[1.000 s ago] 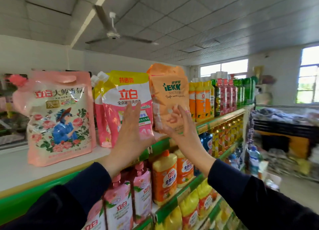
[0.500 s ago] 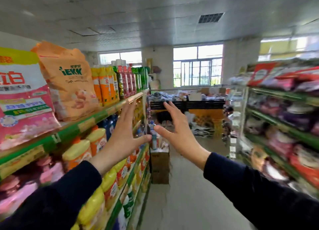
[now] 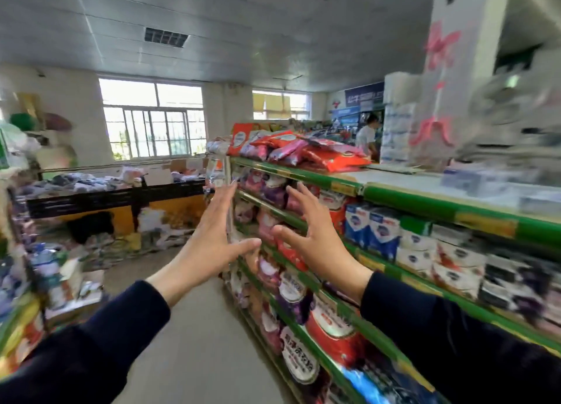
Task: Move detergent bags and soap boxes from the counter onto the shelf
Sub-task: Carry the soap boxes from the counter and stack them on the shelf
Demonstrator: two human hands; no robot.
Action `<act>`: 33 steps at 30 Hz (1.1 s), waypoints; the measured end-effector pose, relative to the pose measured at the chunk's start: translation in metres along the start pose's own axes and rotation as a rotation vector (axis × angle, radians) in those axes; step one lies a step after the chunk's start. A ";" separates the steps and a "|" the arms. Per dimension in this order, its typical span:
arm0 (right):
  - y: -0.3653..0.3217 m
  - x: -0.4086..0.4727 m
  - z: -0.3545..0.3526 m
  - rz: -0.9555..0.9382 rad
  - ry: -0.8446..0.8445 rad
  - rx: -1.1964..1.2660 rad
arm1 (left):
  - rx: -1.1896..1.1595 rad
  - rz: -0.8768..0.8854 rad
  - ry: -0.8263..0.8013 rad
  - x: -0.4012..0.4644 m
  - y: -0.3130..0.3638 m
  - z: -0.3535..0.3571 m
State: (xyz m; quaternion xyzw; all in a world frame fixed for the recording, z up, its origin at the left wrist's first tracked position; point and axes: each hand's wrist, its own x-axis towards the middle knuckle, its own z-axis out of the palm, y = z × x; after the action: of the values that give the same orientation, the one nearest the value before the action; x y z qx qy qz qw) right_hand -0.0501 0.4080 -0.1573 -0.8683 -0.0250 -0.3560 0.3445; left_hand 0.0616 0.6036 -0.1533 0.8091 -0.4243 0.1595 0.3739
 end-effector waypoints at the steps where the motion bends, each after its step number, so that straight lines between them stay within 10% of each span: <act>1: 0.013 -0.011 -0.031 0.030 0.016 -0.046 | -0.033 0.028 -0.020 0.011 0.022 0.025; 16: 0.095 -0.126 -0.296 0.214 0.115 -0.268 | -0.355 0.224 -0.304 0.064 0.245 0.233; 33: 0.146 -0.123 -0.441 0.462 0.223 -0.660 | -0.340 0.459 -0.465 0.188 0.335 0.336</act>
State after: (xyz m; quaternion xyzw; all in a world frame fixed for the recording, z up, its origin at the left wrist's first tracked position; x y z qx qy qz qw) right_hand -0.3647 0.0501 -0.0956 -0.8711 0.3233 -0.3500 0.1191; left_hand -0.1174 0.1278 -0.1128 0.6339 -0.6889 -0.0216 0.3509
